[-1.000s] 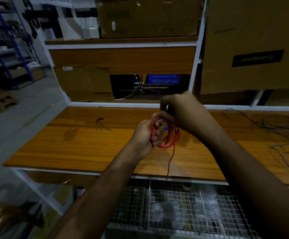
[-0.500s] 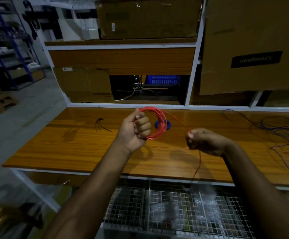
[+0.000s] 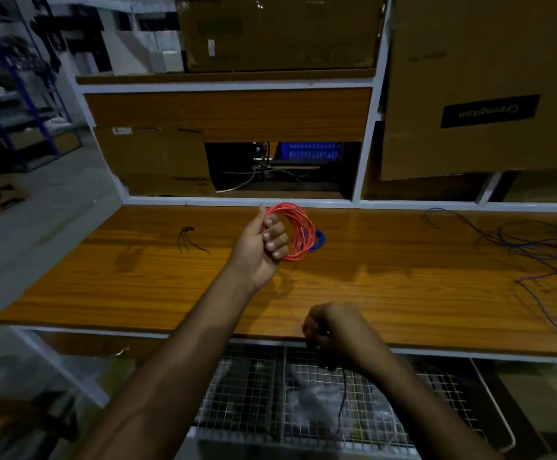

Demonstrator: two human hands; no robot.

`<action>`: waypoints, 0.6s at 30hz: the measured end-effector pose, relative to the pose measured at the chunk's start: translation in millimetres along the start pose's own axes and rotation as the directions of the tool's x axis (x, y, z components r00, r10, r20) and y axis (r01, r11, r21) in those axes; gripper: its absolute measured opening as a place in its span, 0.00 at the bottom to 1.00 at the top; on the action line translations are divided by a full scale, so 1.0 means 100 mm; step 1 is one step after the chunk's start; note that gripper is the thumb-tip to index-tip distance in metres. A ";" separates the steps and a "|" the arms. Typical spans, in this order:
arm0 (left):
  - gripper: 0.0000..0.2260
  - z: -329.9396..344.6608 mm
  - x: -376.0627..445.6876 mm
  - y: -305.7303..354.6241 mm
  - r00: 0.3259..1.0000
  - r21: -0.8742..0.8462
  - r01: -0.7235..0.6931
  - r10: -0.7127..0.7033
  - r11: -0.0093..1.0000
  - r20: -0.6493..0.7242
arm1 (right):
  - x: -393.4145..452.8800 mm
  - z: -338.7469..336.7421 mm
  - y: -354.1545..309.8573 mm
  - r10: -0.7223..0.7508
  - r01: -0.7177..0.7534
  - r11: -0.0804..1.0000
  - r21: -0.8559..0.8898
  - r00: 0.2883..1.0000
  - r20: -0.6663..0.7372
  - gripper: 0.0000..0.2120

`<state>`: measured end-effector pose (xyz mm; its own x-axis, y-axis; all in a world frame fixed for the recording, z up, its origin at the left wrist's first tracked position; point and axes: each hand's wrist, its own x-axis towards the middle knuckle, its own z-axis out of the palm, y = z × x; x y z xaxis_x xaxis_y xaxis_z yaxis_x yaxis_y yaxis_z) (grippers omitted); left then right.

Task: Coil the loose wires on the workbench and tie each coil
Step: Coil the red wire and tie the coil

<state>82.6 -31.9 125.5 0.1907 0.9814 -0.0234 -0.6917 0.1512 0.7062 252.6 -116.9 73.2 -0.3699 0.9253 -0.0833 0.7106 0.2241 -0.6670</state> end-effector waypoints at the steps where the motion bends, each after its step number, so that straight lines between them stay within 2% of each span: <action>1: 0.18 0.00 0.00 -0.02 1.000 0.033 -0.001 0.001 0.999 -0.004 | -0.04 -0.06 -0.15 -0.114 0.115 0.985 -0.125 0.993 0.011 0.06; 3: 0.18 0.00 -0.01 -0.04 1.000 0.103 -0.002 0.003 0.995 -0.013 | -0.10 -0.24 -0.39 -0.278 0.276 0.935 -0.221 0.960 0.020 0.08; 6: 0.18 0.02 -0.07 -0.08 1.000 0.188 0.010 -0.007 0.982 -0.015 | -0.09 -0.51 -0.65 -0.386 0.370 0.876 -0.309 0.923 0.010 0.11; 9: 0.18 0.04 -0.15 -0.12 0.999 0.240 0.031 -0.038 0.970 0.024 | 0.00 -0.76 -0.76 -0.474 0.404 0.844 -0.352 0.870 -0.138 0.13; 12: 0.18 0.06 -0.20 -0.12 0.994 0.253 0.058 -0.079 0.966 0.073 | 0.19 -0.93 -0.71 -0.472 0.337 0.864 -0.374 0.802 -0.366 0.10; 15: 0.19 0.11 -0.23 -0.09 0.973 0.152 0.165 -0.186 0.975 0.134 | 0.42 -1.02 -0.59 -0.420 0.224 0.890 -0.398 0.742 -0.522 0.05; 18: 0.21 0.13 -0.24 -0.03 0.946 0.096 0.235 -0.250 0.967 0.207 | 0.59 -1.02 -0.39 -0.318 0.059 0.904 -0.424 0.756 -0.572 0.17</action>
<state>89.5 -57.5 133.6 0.4977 0.8658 -0.0520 -0.5571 0.3651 0.7459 263.9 -39.6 169.8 -0.1633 0.8034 0.5727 0.8744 0.3867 -0.2932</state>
